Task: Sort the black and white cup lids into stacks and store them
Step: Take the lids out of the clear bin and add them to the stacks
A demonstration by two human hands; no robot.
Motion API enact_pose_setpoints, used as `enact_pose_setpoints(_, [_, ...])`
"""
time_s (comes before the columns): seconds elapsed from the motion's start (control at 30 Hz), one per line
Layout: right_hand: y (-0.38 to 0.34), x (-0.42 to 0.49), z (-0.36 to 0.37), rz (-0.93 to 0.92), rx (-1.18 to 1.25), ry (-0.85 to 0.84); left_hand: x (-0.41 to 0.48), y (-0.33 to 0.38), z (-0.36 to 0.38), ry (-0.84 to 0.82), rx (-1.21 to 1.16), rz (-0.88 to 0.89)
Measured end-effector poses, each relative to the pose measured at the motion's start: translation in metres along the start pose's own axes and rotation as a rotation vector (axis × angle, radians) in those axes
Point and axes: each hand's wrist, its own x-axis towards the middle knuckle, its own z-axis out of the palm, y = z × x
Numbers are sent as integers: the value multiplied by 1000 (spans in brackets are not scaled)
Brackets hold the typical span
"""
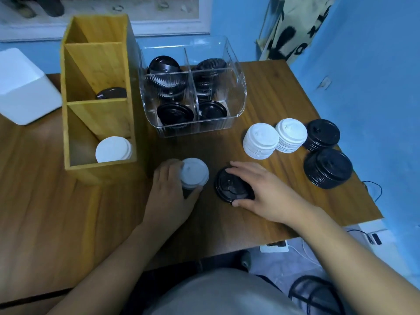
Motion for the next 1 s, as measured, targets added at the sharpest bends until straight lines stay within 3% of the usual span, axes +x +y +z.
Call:
enact_pose_setpoints(0.13, [2,-36,-33,-31,-39,69,2,27,1,16,15,74])
enact_pose_setpoints(0.3, [38,-90,-92,79,-82,199,10,95,28,-47,-61,255])
enact_pose_setpoints(0.47, [80,-116,-137,191,-57,259,29,161,64,-161,-174,327])
enact_pose_setpoints(0.6, [113,-126,-162,230,5,225,39,201,92,-272,-208,303])
enact_pose_setpoints(0.73, [148,-101,-187,277,54,214,48,223,110,-252,-239,272])
enact_pose_setpoints(1.0, [204,-30,-179,257,15,-30,48,236,137,-248,-250,178])
